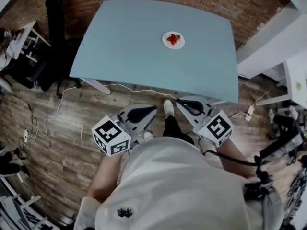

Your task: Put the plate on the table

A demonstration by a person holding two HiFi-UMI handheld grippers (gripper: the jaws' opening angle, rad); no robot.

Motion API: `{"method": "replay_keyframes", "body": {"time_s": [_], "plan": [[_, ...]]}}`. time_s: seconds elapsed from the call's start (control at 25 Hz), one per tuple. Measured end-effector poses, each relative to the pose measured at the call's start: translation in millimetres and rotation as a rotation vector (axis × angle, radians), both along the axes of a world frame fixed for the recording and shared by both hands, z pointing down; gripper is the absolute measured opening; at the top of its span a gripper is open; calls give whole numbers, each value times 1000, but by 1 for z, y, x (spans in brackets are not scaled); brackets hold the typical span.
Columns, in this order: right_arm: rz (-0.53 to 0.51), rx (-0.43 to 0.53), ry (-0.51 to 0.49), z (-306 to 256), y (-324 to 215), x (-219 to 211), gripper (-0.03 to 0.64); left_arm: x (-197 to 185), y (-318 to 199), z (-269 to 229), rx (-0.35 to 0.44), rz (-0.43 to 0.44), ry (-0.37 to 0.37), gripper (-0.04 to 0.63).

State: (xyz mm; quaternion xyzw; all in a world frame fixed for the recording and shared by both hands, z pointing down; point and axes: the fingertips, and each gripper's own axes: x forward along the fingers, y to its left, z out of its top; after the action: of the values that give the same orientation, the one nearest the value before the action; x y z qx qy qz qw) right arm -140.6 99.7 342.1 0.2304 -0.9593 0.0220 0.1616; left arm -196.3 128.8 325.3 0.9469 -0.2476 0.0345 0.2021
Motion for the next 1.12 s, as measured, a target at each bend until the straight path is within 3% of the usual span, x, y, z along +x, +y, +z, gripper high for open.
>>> {"method": "replay_keyframes", "body": {"time_s": [0.44, 1.12], "plan": [[18, -5, 31, 5, 33, -18, 8, -23, 35, 2, -17, -8, -19, 0], [-11, 20, 62, 5, 40, -24, 8, -21, 39, 7, -27, -6, -12, 0]]}}
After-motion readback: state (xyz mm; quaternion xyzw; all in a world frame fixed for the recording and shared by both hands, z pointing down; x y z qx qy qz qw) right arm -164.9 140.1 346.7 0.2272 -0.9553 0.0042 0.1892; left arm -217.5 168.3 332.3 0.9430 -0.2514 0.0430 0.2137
